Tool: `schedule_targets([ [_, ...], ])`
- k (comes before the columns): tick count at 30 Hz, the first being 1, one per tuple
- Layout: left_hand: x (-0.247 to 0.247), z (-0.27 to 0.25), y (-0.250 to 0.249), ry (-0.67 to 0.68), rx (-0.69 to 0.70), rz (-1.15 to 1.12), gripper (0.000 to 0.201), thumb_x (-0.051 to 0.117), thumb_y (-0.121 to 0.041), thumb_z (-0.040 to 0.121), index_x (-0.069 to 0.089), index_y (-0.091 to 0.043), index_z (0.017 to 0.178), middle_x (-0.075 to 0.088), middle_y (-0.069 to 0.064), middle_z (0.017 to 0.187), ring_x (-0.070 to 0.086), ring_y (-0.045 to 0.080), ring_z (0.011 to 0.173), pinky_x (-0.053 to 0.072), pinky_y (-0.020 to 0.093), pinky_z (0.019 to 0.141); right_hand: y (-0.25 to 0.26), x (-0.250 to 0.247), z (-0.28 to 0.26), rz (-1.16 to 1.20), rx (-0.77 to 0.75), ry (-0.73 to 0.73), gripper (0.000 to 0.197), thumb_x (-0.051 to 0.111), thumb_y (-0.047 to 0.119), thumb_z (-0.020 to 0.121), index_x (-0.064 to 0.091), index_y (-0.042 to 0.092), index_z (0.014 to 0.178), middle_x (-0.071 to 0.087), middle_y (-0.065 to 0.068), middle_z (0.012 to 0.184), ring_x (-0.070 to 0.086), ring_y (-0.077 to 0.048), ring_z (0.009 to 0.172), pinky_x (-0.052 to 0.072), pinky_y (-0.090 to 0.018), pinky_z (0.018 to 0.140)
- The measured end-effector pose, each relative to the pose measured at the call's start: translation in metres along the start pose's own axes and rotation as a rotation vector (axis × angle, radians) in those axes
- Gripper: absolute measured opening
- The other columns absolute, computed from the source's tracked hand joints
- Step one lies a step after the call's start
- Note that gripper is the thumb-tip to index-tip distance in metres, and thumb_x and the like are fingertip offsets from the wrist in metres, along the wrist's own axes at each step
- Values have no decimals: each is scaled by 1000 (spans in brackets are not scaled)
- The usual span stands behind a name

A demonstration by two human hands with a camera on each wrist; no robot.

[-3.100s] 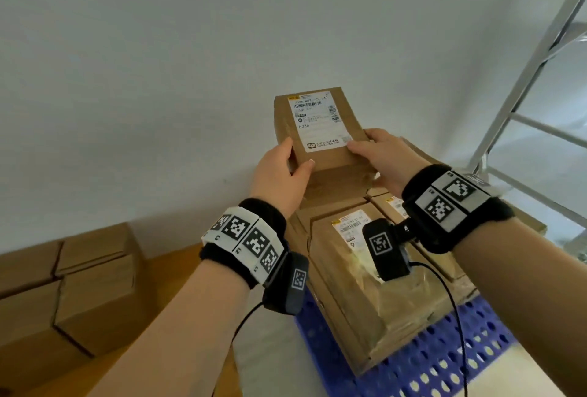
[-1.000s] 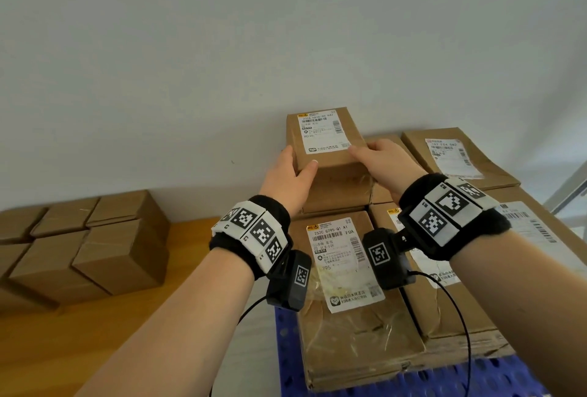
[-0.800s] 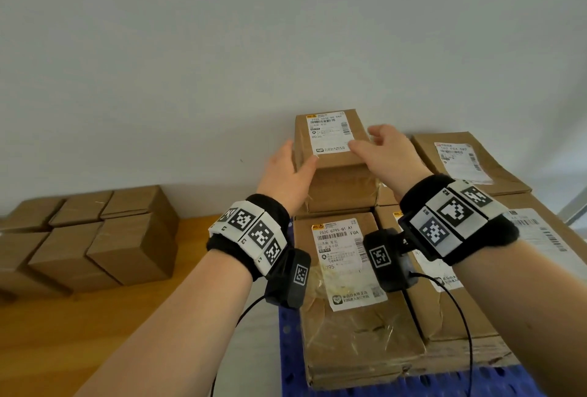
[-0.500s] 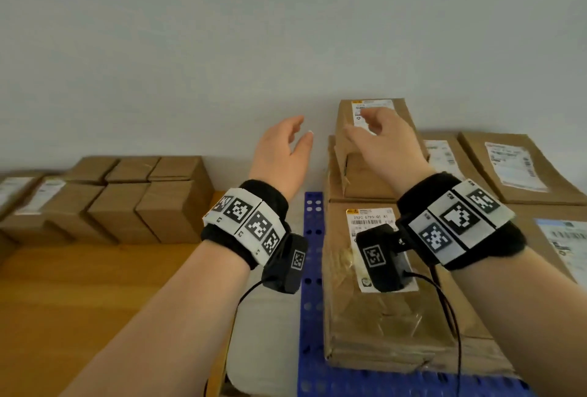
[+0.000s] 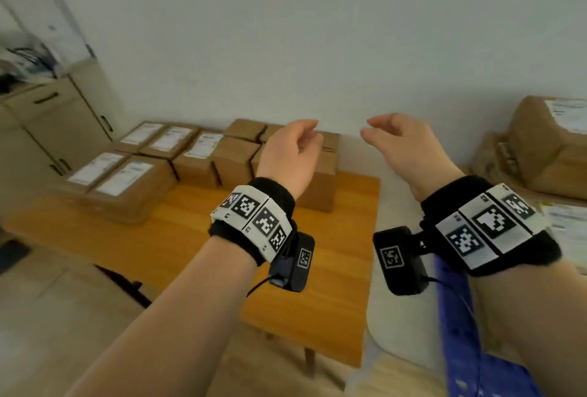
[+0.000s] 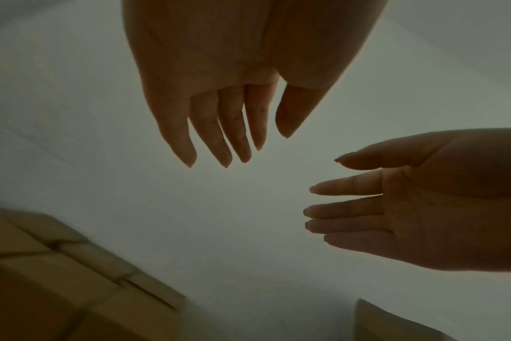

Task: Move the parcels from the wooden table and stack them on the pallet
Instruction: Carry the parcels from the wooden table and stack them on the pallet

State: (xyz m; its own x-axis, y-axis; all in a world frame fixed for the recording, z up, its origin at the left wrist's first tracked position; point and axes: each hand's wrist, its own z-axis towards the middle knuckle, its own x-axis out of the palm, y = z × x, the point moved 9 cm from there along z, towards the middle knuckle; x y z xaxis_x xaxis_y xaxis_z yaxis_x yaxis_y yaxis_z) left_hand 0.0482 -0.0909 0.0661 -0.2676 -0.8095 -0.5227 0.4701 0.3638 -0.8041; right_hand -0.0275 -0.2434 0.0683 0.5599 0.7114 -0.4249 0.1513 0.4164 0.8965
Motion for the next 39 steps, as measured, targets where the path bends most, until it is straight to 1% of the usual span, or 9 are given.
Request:
schedule_targets([
  [9,-183,-42,133,-106,-182,84,35,47,-25,96,51,-20,131,56,-7,127,50,4,113,36,17,93,71,218,-25,9,-13,245,35,56,32,92,56,15,123,54,6,110,49,-9,100,34,-14,67],
  [15,-255,-47,215,-201,-310,85,34,48,-24,96,52,-20,129,56,-8,125,50,3,111,35,16,90,88,329,-11,-12,-20,387,33,55,30,93,54,14,122,53,6,107,46,4,75,36,-5,52],
  [19,-287,-25,274,-200,-379,133,34,48,-24,95,53,-22,129,56,-8,125,50,4,111,36,17,89,81,397,18,24,26,425,38,56,29,92,53,11,126,52,3,113,49,-8,96,36,-18,75],
  [21,-303,-8,304,-207,-416,153,35,48,-24,95,52,-22,130,56,-9,123,50,3,108,36,17,86,73,434,37,52,67,435,39,57,28,92,53,11,126,53,3,110,48,-9,96,36,-18,74],
  [23,-316,12,334,-173,-454,184,35,48,-24,95,51,-22,130,57,-8,123,50,3,106,37,18,86,66,472,56,65,123,447,41,58,28,92,51,10,128,54,0,113,48,-9,94,38,-18,72],
  [29,-335,66,409,-30,-561,261,40,48,-25,96,47,-17,134,55,-1,131,51,13,117,39,23,93,35,560,92,-5,321,485,65,57,40,91,33,9,142,40,-7,144,45,-22,124,41,-33,97],
  [33,-326,82,451,94,-649,268,46,46,-26,96,39,-13,140,47,5,140,46,19,126,37,28,99,13,593,92,-45,452,468,67,60,38,90,32,6,141,45,-6,138,47,-22,122,40,-26,86],
  [36,-314,87,478,209,-678,285,49,47,-28,95,36,-13,141,46,5,140,49,20,120,40,24,85,-6,612,82,-54,544,436,70,64,43,85,36,9,139,52,-6,135,53,-24,118,47,-30,88],
  [39,-306,94,490,283,-608,284,40,48,-27,94,45,-15,132,53,-2,127,52,17,111,39,23,79,-16,622,70,-107,597,403,66,62,41,87,36,6,137,54,-9,132,56,-24,114,45,-26,77],
])
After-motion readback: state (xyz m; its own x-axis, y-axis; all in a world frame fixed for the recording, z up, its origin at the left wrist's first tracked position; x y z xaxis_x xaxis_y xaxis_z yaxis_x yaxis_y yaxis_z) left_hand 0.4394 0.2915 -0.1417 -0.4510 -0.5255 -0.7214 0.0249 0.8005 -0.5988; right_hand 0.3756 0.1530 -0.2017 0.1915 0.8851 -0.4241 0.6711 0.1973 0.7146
